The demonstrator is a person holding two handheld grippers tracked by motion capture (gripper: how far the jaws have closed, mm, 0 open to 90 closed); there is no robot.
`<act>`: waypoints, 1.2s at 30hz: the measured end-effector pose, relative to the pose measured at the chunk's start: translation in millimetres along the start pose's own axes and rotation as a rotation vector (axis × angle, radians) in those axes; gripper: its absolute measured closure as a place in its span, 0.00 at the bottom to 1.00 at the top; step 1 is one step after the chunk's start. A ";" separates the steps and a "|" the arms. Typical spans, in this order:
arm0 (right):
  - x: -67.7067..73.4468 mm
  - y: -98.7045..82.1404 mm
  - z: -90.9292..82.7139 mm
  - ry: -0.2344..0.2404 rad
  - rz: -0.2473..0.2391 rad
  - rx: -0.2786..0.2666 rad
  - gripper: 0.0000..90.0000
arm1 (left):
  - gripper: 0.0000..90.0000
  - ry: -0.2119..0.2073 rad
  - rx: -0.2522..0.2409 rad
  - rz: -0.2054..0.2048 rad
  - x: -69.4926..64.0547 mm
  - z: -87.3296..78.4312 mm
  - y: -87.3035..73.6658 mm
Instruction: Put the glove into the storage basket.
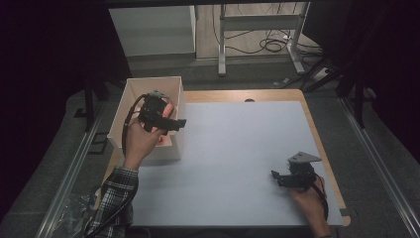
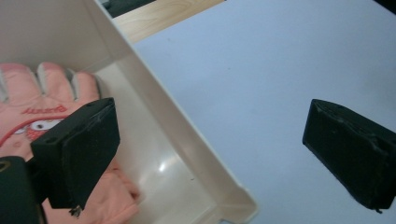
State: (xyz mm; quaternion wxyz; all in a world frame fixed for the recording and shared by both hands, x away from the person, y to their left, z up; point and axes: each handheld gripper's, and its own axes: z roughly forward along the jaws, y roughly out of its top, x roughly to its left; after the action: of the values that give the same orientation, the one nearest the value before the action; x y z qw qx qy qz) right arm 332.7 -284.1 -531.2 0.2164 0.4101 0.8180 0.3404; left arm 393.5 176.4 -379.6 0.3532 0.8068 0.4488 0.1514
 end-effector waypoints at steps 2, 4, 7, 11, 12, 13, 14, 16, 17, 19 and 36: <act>0.1 0.0 -0.1 0.000 -0.001 0.000 0.19 | 0.05 -0.011 0.001 0.019 -5.1 1.8 -0.1; 0.0 0.0 -0.1 0.000 0.000 0.000 0.19 | 0.05 -0.021 -0.001 0.029 -10.8 4.1 -0.1; 0.2 0.0 -0.1 0.000 -0.001 -0.001 0.19 | 0.05 -0.037 -0.004 0.043 -19.0 6.8 0.1; 0.0 0.0 -0.1 0.000 -0.001 -0.001 0.19 | 0.04 -0.052 -0.013 0.065 -30.1 8.9 0.3; 0.0 0.0 -0.1 0.000 -0.001 0.000 0.19 | 0.04 -0.056 -0.016 0.072 -32.7 9.2 0.2; 0.1 0.0 -0.1 0.000 -0.001 -0.001 0.19 | 0.04 -0.061 -0.017 0.083 -35.0 9.2 0.2; 0.2 0.0 -0.1 0.000 -0.001 -0.001 0.19 | 0.04 -0.068 -0.021 0.087 -37.6 9.3 -0.2; 0.2 0.0 -0.1 -0.001 -0.002 -0.001 0.19 | 0.04 -0.079 -0.032 0.097 -43.0 9.6 -1.3; 0.2 0.0 -0.1 -0.001 -0.002 -0.001 0.19 | 0.04 -0.082 -0.033 0.100 -44.6 9.6 -1.7; 0.2 0.0 -0.1 -0.002 -0.003 -0.002 0.19 | 0.04 -0.094 -0.040 0.108 -48.7 9.8 -3.2; 0.3 -0.1 -0.1 -0.002 -0.004 -0.002 0.19 | 0.04 -0.148 -0.054 0.187 -80.9 22.1 -24.8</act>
State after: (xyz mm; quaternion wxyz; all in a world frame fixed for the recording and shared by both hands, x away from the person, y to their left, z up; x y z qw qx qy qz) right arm 332.4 -283.9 -531.2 0.2185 0.4086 0.8183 0.3401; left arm 346.0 108.2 -406.8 0.3913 0.8443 0.3400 0.1359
